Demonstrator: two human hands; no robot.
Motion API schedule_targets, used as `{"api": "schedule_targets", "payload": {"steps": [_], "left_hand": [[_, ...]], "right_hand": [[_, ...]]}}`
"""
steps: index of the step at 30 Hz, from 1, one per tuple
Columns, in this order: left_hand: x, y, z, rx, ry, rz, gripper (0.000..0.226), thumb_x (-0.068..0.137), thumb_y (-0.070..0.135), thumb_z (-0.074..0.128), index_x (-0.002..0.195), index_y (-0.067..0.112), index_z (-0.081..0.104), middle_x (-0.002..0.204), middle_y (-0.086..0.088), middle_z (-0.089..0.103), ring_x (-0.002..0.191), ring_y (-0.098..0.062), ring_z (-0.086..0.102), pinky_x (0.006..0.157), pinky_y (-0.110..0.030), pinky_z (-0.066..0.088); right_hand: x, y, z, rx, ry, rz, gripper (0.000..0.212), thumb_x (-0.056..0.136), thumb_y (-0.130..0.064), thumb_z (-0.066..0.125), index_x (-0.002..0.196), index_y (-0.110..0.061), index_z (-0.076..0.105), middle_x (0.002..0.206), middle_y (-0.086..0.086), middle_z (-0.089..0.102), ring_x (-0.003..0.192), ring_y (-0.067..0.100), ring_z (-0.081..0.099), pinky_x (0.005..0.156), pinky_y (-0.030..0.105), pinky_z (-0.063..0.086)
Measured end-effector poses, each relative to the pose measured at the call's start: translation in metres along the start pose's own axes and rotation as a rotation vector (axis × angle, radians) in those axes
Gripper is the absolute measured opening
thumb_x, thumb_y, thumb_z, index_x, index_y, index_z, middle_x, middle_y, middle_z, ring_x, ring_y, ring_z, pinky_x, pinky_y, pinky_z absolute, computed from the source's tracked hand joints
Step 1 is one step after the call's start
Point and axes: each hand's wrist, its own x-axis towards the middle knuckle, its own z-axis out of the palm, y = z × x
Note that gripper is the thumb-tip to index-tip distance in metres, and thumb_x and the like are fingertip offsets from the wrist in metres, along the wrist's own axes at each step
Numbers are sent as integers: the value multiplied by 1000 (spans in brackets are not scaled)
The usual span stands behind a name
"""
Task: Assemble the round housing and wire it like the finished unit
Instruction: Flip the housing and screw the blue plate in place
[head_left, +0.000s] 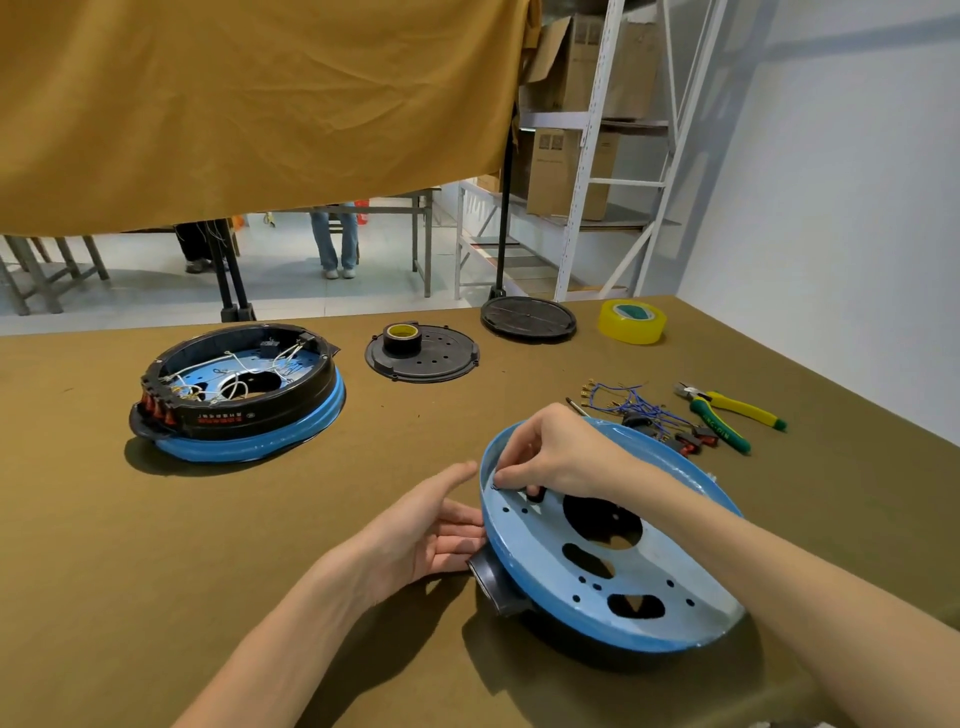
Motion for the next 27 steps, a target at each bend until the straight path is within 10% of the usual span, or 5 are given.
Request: {"api": "schedule_targets", "payload": {"steps": [6,17,23,27], "left_hand": [[2,9,14,62,23,41,56,82,55,74,105,5,68,75,-4,67,67,-14,59,67,-25,55],[10,17,-10,-60,262,124,38,87,38,70,107,6,66,91,-15,75,88,-25,71,52,-29,58],[20,15,-7,-146,336,167,61,87,44,73,130,4,56,120,-16,69,109,-28,67,79,-41,62],[23,14,-15,-158,372,193,69,85,49,74,133,3,53,124,-16,67,111,-28,66,70,-37,62]], "right_hand": [[-5,3,-4,54,38,-39,8,90,-14,77,88,-9,81,75,6,77,59,8,65,60,22,54],[-22,84,-64,-103,712,119,13,92,-15,68,85,-19,78,78,-8,73,72,4,64,64,25,48],[-19,125,-61,-230,504,380,19,101,-18,54,102,-16,73,90,5,75,78,19,69,75,39,58],[-22,126,-49,-260,376,395,18,99,-29,53,102,-20,68,82,1,73,78,22,71,78,45,60]]}}
